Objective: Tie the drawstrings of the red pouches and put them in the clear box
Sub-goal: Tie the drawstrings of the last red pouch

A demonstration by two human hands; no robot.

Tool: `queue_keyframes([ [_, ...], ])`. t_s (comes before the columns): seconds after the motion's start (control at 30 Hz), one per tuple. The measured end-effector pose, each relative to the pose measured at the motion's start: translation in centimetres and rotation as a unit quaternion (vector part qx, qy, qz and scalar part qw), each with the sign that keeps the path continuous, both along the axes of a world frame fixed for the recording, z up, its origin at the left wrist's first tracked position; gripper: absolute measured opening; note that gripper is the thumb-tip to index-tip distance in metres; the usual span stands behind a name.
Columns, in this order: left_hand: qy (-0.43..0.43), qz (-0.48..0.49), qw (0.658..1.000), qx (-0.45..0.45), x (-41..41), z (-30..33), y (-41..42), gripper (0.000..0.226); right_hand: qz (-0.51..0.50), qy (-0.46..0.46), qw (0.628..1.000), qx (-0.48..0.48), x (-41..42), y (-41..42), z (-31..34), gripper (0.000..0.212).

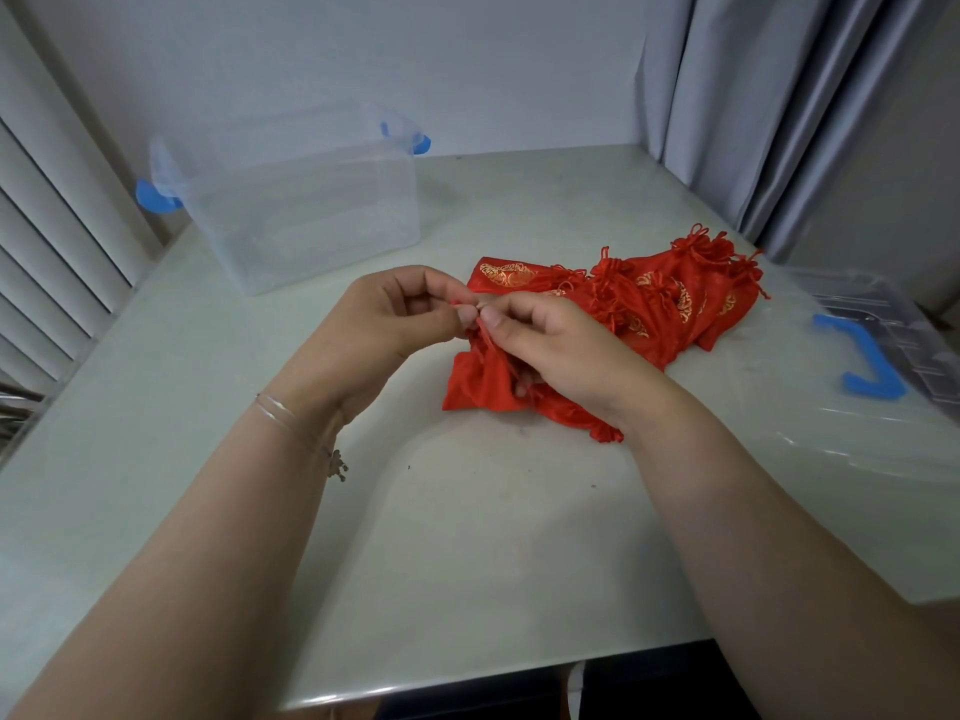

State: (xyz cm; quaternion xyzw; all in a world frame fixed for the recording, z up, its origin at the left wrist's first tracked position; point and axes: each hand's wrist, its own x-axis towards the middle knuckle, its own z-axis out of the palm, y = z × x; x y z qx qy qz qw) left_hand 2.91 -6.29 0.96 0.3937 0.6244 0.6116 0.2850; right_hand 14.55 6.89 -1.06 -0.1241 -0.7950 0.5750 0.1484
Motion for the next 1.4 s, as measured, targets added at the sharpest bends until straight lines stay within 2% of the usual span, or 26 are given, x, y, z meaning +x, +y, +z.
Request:
queue_keyframes([
  [0.1, -0.011, 0.017, 1.0, 0.01, 0.3, -0.1, 0.3, 0.011, 0.001, 0.021, 1.0, -0.005, 0.0, -0.1, 0.1, 0.019],
  [0.23, 0.045, 0.034, 0.998, 0.009, 0.2, -0.2, 0.3, 0.011, 0.007, 0.037, 0.999, -0.027, 0.2, -0.4, 0.6, 0.026],
  [0.3, 0.062, 0.033, 0.998, 0.001, 0.1, -0.2, 0.2, 0.011, -0.008, 0.058, 0.998, 0.015, 0.1, -0.6, 0.4, 0.025],
  [0.37, 0.091, 0.046, 0.994, -0.024, 0.2, -0.2, 0.2, 0.015, -0.036, 0.086, 0.991, 0.097, -0.2, -0.6, -0.2, 0.021],
  [0.43, 0.15, 0.07, 0.984, -0.062, 0.3, -0.3, 0.2, 0.018, -0.059, 0.099, 0.981, 0.157, -0.3, -0.6, -0.7, 0.017],
  [0.57, 0.277, 0.092, 0.951, -0.106, 0.3, -0.7, 0.3, 0.015, -0.072, 0.101, 0.97, 0.209, -0.3, -0.7, -0.9, 0.016],
  [0.63, 0.312, 0.112, 0.94, -0.086, 0.2, -0.9, 0.4, 0.013, -0.086, 0.088, 0.977, 0.174, -0.5, -0.7, -0.8, 0.022],
  [0.7, 0.334, 0.125, 0.933, -0.05, 0.4, -1.0, 0.4, 0.015, -0.097, 0.047, 0.991, 0.081, -0.6, -0.6, -0.4, 0.03],
  [0.8, 0.355, 0.107, 0.929, -0.014, 0.7, -0.9, 0.4, 0.023, -0.057, 0.011, 0.994, -0.095, -0.4, -0.3, -0.1, 0.014],
  [0.83, 0.363, 0.101, 0.926, -0.008, 0.7, -1.0, 0.4, 0.023, -0.042, 0.008, 0.99, -0.133, -0.2, -0.1, -0.1, 0.011],
  [0.9, 0.388, 0.103, 0.916, -0.001, 0.6, -1.2, 0.5, 0.019, -0.028, 0.013, 0.988, -0.15, -0.1, 0.3, -0.1, 0.013],
  [1.0, 0.436, 0.122, 0.891, -0.01, 0.4, -1.5, 0.6, 0.011, -0.043, 0.027, 0.991, -0.128, 0.0, 0.9, -0.2, 0.015],
  [1.13, 0.493, 0.152, 0.856, -0.015, 0.5, -1.7, 0.6, 0.014, -0.039, 0.021, 0.993, -0.11, 0.1, 1.0, -0.1, 0.013],
  [1.23, 0.519, 0.152, 0.841, -0.018, 0.5, -2.0, 0.8, 0.017, -0.044, -0.002, 0.997, -0.058, 0.1, 0.8, -0.2, 0.015],
  [1.3, 0.508, 0.151, 0.848, -0.02, 0.3, -2.1, 0.9, 0.014, -0.055, -0.019, 0.998, 0.003, 0.0, 0.7, -0.3, 0.012],
  [1.4, 0.448, 0.159, 0.88, -0.009, 0.1, -2.1, 1.0, 0.016, -0.084, -0.038, 0.993, 0.077, 0.1, 0.8, 0.0, 0.006],
])
